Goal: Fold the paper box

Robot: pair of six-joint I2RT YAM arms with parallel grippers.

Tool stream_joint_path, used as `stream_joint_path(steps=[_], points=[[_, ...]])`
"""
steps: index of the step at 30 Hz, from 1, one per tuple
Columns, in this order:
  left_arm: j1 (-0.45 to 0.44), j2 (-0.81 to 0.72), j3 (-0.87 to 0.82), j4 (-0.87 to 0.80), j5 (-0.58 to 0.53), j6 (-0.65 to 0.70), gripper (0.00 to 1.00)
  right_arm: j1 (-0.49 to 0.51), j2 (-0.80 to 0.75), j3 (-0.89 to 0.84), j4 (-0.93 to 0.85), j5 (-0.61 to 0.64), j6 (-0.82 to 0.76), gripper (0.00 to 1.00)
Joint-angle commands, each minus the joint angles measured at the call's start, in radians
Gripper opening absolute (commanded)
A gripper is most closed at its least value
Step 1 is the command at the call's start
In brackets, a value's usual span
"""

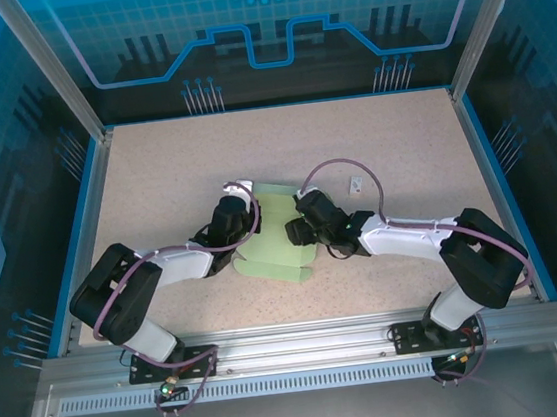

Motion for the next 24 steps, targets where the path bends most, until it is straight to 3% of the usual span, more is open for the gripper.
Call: stream_joint_path(steps=[1,11,24], points=[[-0.007,-0.015,0.023,0.003,0.012,-0.027,0.00,0.010,0.001,-0.008,0.075,-0.051,-0.036,0.59],[-0.007,-0.024,0.020,-0.005,0.014,-0.034,0.00,-0.026,-0.004,-0.008,0.101,-0.176,-0.135,0.59],[0.035,-0.043,0.036,-0.074,0.006,-0.063,0.00,-0.086,-0.288,0.042,-0.316,-0.220,-0.382,0.61]])
